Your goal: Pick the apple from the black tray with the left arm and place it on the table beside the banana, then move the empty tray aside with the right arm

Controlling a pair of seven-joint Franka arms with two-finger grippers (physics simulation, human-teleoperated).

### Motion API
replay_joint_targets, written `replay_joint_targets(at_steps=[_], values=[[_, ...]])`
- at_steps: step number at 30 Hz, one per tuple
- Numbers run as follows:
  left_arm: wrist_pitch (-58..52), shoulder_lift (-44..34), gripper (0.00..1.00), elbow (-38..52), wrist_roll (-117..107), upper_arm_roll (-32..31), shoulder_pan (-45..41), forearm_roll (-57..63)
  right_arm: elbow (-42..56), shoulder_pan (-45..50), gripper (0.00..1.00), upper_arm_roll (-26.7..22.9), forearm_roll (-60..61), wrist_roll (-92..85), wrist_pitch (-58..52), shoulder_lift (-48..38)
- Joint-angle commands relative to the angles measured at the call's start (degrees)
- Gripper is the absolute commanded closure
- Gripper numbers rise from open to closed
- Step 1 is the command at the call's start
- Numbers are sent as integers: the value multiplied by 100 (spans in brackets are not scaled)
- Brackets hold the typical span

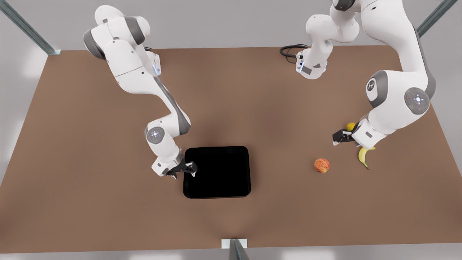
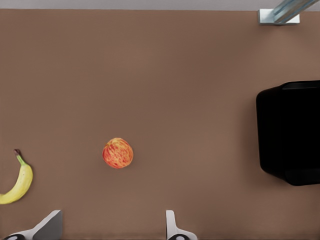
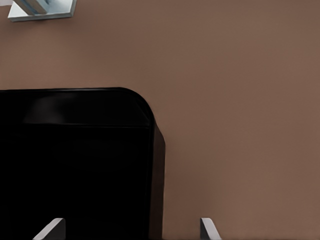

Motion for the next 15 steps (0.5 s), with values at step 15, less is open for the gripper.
replay_joint_targets(at_steps=[15], values=[[-136, 2, 0, -14, 257, 2, 10, 26, -181, -10, 24, 33, 676, -1099, -1657, -102]])
